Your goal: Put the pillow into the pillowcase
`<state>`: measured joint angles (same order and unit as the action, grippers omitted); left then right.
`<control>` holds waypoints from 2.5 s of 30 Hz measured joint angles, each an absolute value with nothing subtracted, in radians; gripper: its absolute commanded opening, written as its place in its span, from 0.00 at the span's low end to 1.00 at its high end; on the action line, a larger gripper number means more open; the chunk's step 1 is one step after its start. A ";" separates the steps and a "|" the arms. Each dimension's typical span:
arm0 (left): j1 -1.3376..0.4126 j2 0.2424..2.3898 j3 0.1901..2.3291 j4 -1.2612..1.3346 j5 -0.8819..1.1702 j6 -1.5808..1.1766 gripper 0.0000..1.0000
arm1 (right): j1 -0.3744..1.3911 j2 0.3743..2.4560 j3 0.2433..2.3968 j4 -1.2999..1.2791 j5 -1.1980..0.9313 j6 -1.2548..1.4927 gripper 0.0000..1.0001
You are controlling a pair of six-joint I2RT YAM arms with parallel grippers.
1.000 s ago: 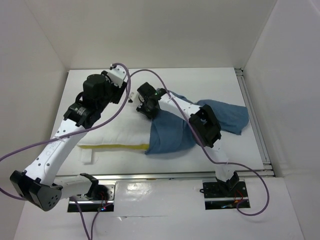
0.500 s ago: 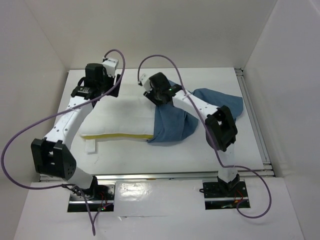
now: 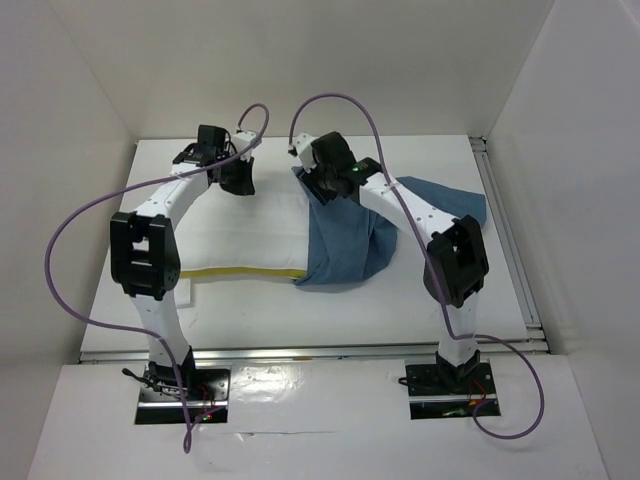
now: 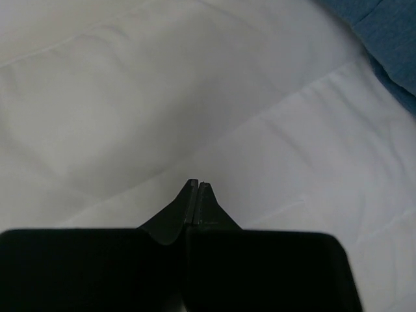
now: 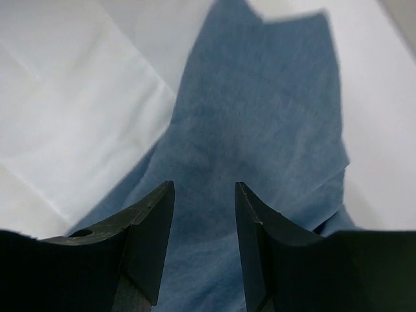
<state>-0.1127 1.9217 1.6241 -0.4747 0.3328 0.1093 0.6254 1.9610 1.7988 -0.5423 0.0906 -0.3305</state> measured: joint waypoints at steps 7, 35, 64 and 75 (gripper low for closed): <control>-0.096 1.982 1.650 -0.537 0.419 0.150 0.00 | 0.516 2.034 1.651 -0.548 0.105 -0.326 0.45; -0.067 1.975 1.581 -0.516 0.495 0.174 0.00 | 0.485 2.034 2.100 -0.846 -0.213 -0.242 0.49; -0.084 1.952 1.524 -0.461 0.490 0.238 0.00 | 0.556 2.109 1.939 -0.894 0.034 -0.256 0.56; -0.088 1.952 1.524 -0.460 0.485 0.240 0.00 | 0.548 2.109 1.915 -0.878 0.114 -0.264 0.53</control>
